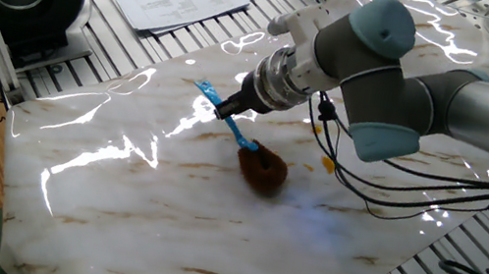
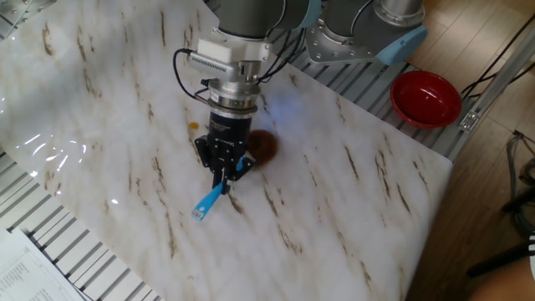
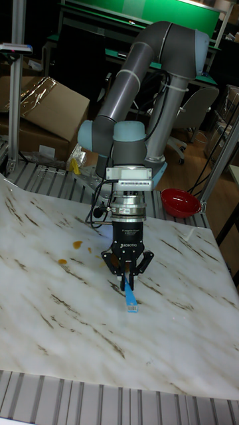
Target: Scrub the table with a brush
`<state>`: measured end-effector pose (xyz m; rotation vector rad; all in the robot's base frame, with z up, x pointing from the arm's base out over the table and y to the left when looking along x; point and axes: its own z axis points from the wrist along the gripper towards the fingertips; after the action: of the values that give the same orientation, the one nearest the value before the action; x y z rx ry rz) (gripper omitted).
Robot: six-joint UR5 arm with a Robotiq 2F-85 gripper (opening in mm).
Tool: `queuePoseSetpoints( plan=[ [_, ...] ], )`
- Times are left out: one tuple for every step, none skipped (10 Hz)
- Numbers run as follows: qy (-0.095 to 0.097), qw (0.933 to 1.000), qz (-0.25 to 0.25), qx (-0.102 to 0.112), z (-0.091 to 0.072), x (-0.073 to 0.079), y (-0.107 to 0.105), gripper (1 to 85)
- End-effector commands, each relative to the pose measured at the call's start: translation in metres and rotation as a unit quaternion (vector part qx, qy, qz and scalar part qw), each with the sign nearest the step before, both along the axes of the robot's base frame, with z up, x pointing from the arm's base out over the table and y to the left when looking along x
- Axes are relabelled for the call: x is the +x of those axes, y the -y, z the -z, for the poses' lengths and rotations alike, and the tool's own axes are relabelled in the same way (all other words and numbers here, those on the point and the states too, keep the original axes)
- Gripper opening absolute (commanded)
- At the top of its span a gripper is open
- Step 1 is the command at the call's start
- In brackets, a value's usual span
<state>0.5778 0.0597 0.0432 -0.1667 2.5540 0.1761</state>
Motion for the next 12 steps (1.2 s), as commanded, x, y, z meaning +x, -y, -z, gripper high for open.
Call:
queuePoseSetpoints(
  plan=[
    [0.034,0.9963,-0.016,-0.077,-0.006,0.013,0.028,1.0],
    [0.035,0.9961,-0.016,-0.079,-0.006,0.013,0.029,1.0],
    [0.034,0.9958,-0.016,-0.084,-0.006,0.013,0.031,1.0],
    [0.034,0.9936,-0.022,-0.106,-0.006,0.012,0.039,1.0],
    [0.017,0.9951,-0.014,-0.096,-0.004,0.005,0.037,1.0],
    [-0.008,0.9955,-0.007,-0.094,-0.003,-0.007,0.038,1.0],
    [-0.030,0.9946,-0.004,-0.099,-0.003,-0.017,0.043,1.0],
    [-0.048,0.9934,-0.004,-0.104,-0.002,-0.025,0.048,1.0],
    [-0.061,0.9924,-0.002,-0.107,-0.002,-0.032,0.052,1.0],
    [-0.072,0.9925,0.006,-0.099,-0.002,-0.038,0.050,1.0],
    [-0.076,0.9942,0.013,-0.076,-0.002,-0.042,0.042,1.0],
    [-0.069,0.9967,0.020,-0.038,-0.003,-0.042,0.028,1.0]
  ],
)
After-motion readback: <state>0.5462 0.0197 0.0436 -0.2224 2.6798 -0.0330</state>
